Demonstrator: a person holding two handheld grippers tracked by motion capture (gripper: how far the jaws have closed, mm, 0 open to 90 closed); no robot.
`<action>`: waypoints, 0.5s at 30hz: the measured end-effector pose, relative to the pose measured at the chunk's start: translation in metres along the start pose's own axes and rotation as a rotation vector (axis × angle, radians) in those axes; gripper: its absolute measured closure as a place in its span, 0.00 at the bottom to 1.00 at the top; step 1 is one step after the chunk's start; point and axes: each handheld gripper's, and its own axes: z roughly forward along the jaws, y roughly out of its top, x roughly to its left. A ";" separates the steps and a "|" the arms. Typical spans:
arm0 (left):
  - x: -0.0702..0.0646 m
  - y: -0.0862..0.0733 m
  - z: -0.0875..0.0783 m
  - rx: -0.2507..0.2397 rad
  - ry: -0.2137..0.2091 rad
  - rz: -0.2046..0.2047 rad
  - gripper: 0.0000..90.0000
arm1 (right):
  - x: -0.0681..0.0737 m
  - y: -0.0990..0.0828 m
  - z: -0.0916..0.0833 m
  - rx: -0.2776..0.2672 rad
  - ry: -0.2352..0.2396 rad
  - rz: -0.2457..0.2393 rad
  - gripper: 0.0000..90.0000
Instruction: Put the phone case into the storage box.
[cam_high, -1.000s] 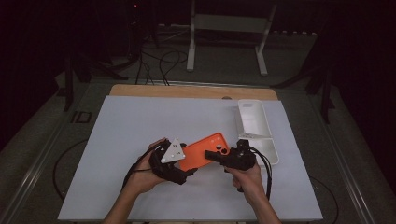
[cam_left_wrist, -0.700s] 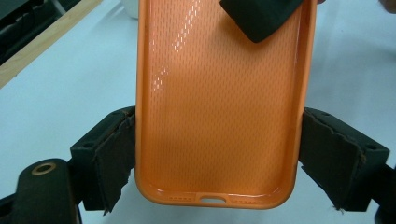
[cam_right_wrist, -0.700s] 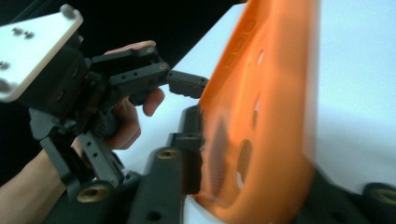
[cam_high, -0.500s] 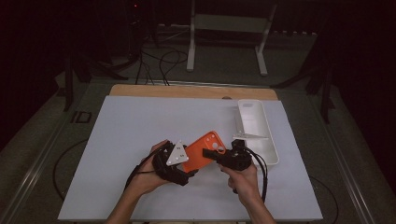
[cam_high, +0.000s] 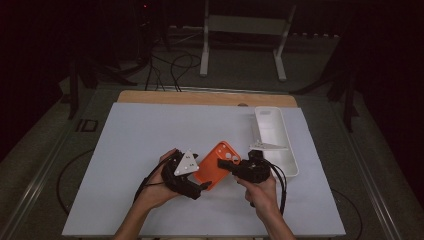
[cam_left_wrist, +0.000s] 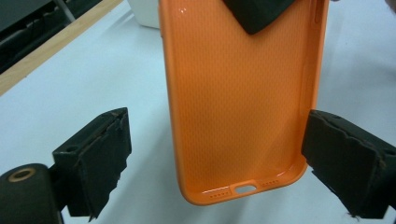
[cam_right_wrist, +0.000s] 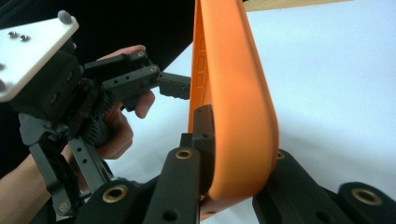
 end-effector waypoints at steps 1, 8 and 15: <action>0.001 0.000 0.000 -0.001 -0.002 -0.006 0.08 | 0.000 0.000 0.000 0.002 -0.004 -0.006 0.93; 0.004 -0.003 -0.001 -0.011 -0.020 -0.041 0.07 | 0.002 -0.001 0.000 0.025 -0.027 -0.051 0.92; 0.008 -0.006 0.000 -0.005 -0.079 -0.085 0.07 | 0.002 -0.001 -0.001 0.035 -0.021 -0.067 0.92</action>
